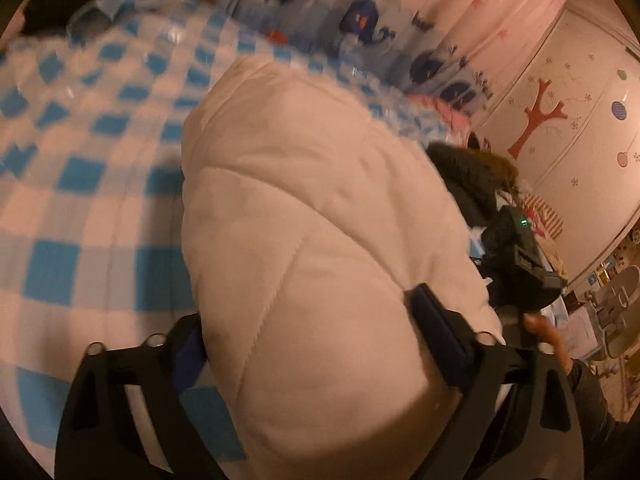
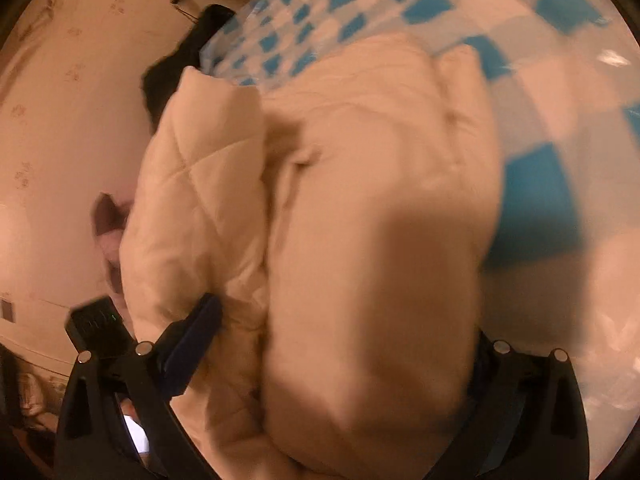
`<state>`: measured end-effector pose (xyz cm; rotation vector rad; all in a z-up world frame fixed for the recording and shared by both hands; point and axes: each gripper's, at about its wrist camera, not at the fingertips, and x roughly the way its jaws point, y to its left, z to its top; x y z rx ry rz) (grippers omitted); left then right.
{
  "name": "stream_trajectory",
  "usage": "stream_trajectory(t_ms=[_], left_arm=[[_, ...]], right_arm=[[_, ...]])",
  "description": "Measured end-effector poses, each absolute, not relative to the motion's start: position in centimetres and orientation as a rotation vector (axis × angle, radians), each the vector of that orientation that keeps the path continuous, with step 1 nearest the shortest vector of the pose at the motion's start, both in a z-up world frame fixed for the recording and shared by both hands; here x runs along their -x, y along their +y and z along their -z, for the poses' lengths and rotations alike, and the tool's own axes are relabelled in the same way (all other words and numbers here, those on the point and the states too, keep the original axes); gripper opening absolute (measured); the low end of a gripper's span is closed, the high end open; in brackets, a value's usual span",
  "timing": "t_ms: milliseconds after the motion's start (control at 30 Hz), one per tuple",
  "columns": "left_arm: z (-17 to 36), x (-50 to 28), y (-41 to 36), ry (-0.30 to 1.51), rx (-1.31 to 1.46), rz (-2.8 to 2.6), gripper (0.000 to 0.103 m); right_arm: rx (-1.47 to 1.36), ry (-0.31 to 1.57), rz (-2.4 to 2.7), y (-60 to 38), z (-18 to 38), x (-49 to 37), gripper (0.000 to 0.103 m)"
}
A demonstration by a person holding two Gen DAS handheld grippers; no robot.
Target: Fold large clothes
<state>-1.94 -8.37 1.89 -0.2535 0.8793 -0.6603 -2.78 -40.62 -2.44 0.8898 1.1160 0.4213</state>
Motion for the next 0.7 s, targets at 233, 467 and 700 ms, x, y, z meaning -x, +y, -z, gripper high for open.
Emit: stream_trajectory(t_ms=[233, 467, 700], left_arm=[[-6.3, 3.8, -2.0, 0.694, 0.206, 0.512, 0.081], [-1.3, 1.2, 1.8, 0.967, 0.221, 0.368, 0.092], [-6.5, 5.9, -0.3, 0.68, -0.041, 0.204, 0.092]], right_arm=[[-0.784, 1.001, -0.647, -33.5, -1.3, -2.1, 0.098], [-0.601, 1.206, -0.594, -29.7, 4.2, -4.1, 0.097], [-0.341, 0.761, -0.394, -30.9, -8.2, -0.6, 0.097]])
